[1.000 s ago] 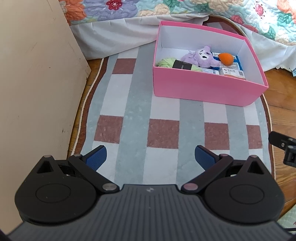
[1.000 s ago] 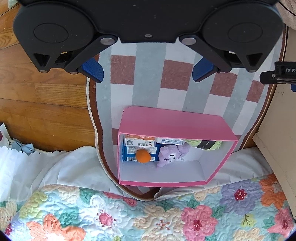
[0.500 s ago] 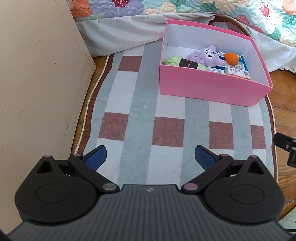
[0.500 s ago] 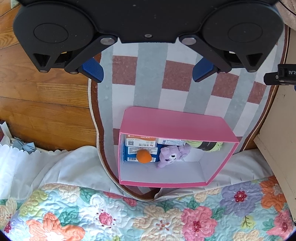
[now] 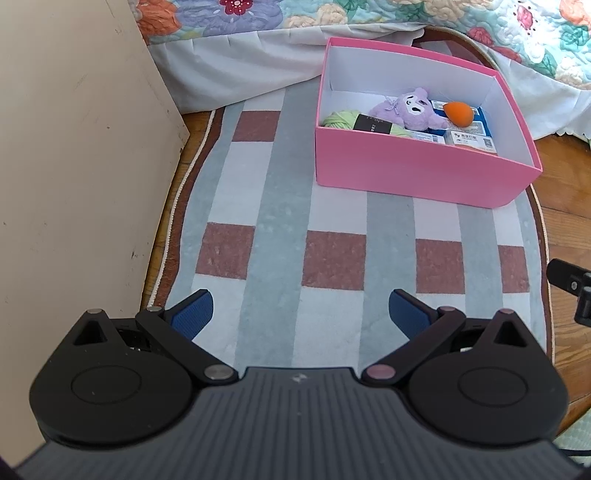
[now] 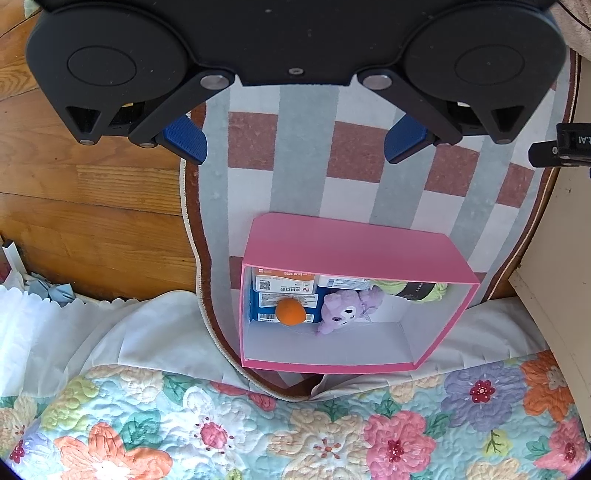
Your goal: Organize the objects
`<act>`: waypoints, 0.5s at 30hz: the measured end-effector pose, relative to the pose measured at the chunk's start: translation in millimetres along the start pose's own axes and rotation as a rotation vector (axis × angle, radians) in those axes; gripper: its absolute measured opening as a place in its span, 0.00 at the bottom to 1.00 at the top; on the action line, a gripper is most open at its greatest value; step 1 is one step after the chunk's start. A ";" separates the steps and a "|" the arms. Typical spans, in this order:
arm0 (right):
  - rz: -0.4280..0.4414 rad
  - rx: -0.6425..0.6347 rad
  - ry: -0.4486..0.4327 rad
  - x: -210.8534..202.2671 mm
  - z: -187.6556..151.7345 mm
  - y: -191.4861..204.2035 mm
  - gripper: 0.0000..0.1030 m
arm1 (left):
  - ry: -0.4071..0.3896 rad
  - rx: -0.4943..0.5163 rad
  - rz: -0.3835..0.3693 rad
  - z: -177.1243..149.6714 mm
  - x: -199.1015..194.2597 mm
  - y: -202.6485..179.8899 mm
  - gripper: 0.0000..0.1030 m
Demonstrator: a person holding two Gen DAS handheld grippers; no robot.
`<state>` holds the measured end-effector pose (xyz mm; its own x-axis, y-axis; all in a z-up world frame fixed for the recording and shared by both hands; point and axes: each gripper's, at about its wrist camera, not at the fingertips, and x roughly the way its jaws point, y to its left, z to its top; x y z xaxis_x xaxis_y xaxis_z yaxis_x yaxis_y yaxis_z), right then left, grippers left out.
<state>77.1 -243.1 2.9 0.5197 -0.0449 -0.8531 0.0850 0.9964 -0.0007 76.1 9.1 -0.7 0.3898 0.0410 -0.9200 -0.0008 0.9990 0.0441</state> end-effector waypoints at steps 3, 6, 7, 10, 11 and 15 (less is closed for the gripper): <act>-0.004 0.000 0.001 -0.2 -0.1 -0.5 1.00 | -0.001 0.001 -0.002 0.0 -0.1 0.4 1.00; -0.008 -0.003 0.003 -0.1 0.1 -0.6 1.00 | 0.000 0.000 0.001 0.0 -0.1 0.3 1.00; -0.009 -0.004 0.004 -0.1 0.4 -0.5 1.00 | 0.000 0.000 0.001 -0.1 -0.1 0.5 1.00; -0.016 -0.009 0.005 -0.2 -0.1 0.2 1.00 | -0.001 -0.006 0.002 -0.3 -0.4 0.5 1.00; -0.019 -0.010 0.006 0.2 -0.1 0.3 1.00 | -0.004 -0.005 0.004 -0.5 -0.5 0.7 1.00; -0.026 -0.013 0.010 1.0 -0.3 0.5 1.00 | -0.011 0.011 0.014 -1.4 -1.2 -0.7 1.00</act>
<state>77.4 -242.6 2.0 0.5092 -0.0704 -0.8577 0.0876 0.9957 -0.0297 74.3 8.5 -0.2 0.3997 0.0551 -0.9150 0.0034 0.9981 0.0616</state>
